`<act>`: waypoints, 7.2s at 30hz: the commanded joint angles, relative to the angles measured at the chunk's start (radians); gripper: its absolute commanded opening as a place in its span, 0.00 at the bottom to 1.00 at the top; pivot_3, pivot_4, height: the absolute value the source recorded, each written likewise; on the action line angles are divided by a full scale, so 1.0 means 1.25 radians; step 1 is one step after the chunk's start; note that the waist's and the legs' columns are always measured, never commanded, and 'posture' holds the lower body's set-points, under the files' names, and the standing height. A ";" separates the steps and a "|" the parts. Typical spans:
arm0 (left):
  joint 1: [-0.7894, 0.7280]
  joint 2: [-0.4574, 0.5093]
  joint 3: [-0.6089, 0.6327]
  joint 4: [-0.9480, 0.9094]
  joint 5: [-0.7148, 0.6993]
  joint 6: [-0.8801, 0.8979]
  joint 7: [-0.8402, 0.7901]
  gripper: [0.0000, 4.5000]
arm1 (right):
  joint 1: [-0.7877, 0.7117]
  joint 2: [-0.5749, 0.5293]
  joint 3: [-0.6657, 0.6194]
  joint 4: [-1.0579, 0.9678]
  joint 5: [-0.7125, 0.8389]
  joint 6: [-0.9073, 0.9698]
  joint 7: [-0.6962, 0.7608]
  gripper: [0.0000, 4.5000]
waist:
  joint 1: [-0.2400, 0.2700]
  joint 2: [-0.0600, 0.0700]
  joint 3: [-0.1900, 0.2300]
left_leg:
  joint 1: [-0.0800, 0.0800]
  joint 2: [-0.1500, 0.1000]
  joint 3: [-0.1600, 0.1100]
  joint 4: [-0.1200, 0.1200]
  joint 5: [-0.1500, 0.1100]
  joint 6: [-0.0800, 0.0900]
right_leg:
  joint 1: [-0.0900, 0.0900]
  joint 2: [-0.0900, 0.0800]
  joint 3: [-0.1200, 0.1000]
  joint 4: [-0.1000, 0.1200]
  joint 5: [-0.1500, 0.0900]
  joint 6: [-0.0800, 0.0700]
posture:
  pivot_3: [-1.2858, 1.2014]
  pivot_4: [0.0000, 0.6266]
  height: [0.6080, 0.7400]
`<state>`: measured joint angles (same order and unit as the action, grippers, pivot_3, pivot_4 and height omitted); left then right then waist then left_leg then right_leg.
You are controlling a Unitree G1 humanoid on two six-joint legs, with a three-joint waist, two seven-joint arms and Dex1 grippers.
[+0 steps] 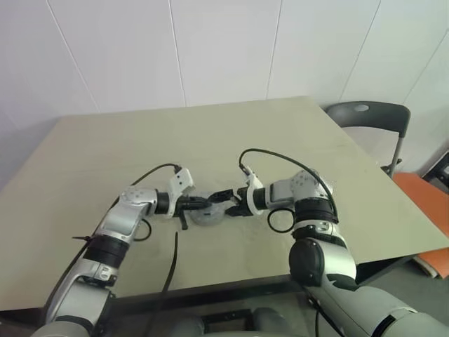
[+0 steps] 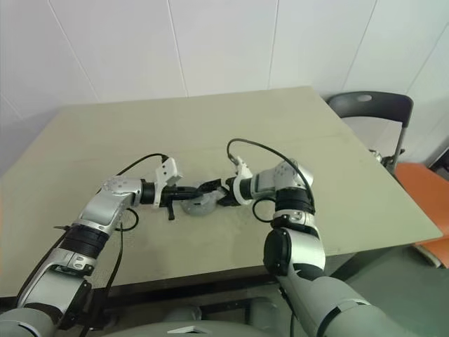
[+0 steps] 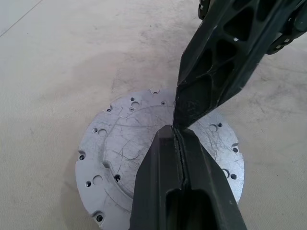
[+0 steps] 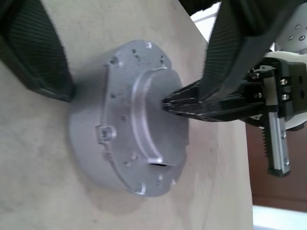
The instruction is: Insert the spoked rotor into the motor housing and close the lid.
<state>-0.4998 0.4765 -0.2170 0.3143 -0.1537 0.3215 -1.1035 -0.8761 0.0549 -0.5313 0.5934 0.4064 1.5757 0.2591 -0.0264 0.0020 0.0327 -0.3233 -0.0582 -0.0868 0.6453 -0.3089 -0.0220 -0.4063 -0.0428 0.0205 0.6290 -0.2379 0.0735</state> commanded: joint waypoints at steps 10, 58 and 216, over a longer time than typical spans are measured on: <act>0.028 0.000 -0.040 0.044 0.042 0.011 0.007 0.00 | 0.010 0.076 -0.100 -0.016 0.115 0.031 -0.085 0.30 | -0.034 0.004 0.001 | 0.001 0.001 0.000 0.000 0.000 0.000 | 0.000 0.002 0.000 0.001 0.000 0.000 | 0.52 0.00 1.00; 0.051 -0.164 0.583 -0.007 -0.501 0.257 0.502 0.04 | -0.113 0.116 -0.044 0.244 0.209 -0.414 -0.036 0.27 | -0.034 -0.002 0.004 | -0.016 0.001 0.001 0.000 0.000 0.000 | -0.017 0.001 0.002 0.001 0.003 -0.003 | 0.52 0.00 1.00; 0.022 -0.163 0.788 0.200 -0.622 -0.251 0.729 0.51 | 0.007 0.051 0.286 -0.106 0.265 -0.578 0.208 0.85 | -0.008 -0.010 0.002 | -0.026 -0.002 0.001 0.016 0.001 -0.002 | -0.025 -0.001 0.002 0.014 0.006 -0.006 | 0.52 0.00 1.00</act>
<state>-0.4455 0.2529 0.7752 0.5790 -0.9481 0.0249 -0.1661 -0.8620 0.1114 -0.1913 0.5212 0.7351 0.8467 0.5009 -0.0362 -0.0100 0.0351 -0.3560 -0.0608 -0.0859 0.6649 -0.3075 -0.0245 -0.4380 -0.0438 0.0226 0.6462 -0.2301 0.0663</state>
